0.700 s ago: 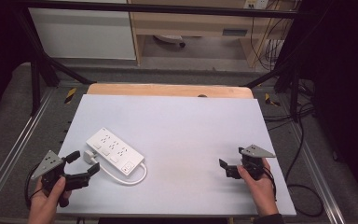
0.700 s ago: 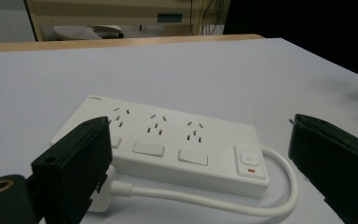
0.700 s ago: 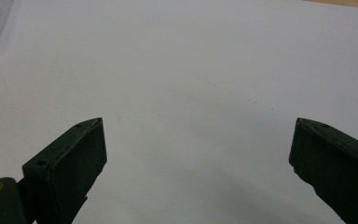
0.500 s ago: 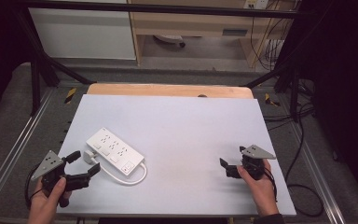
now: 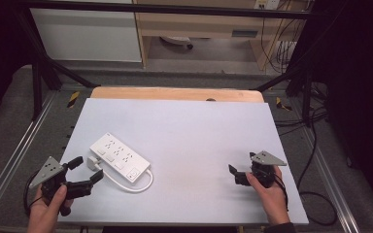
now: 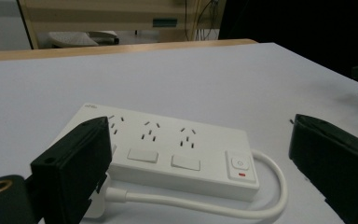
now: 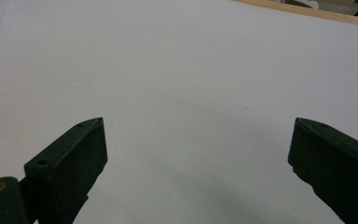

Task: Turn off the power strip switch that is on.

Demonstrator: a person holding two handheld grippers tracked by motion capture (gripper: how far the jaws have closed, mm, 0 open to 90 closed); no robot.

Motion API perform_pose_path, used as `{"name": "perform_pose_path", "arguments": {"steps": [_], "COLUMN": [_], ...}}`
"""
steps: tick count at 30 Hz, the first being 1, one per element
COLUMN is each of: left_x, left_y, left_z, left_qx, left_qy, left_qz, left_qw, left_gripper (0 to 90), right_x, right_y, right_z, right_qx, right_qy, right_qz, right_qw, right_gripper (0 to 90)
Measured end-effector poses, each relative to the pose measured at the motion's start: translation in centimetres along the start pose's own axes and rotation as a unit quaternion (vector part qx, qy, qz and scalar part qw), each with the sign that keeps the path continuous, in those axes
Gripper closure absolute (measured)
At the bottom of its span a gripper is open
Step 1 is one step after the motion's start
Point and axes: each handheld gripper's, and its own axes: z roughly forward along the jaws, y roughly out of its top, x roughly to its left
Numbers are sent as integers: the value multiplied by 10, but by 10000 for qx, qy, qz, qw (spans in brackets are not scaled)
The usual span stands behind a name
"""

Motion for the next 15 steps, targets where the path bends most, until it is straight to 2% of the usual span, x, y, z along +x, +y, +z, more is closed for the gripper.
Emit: {"name": "perform_pose_path", "arguments": {"steps": [6,10,12,15], "left_x": [-8,-15,-16,-17], "left_y": [10,19,24,32], "left_z": [-3,-3,-2,3], "left_qx": [-79,-105,-145,-62], "left_qy": [-190,-198,-278,-310], "left_qz": [2,131,187,248], "left_qw": [9998,9997,9993,9992], "left_gripper": [57,51,48,49], "right_x": [3,5,4,4], "right_y": [0,1,1,1], "right_z": [-1,-2,-2,-3], "right_qx": [1,-15,-37,-50], "right_qy": [21,31,26,31], "right_qz": [-100,-129,-113,-86], "right_qw": [9999,9999,9999,9999], "right_gripper": [50,48,47,47]}}
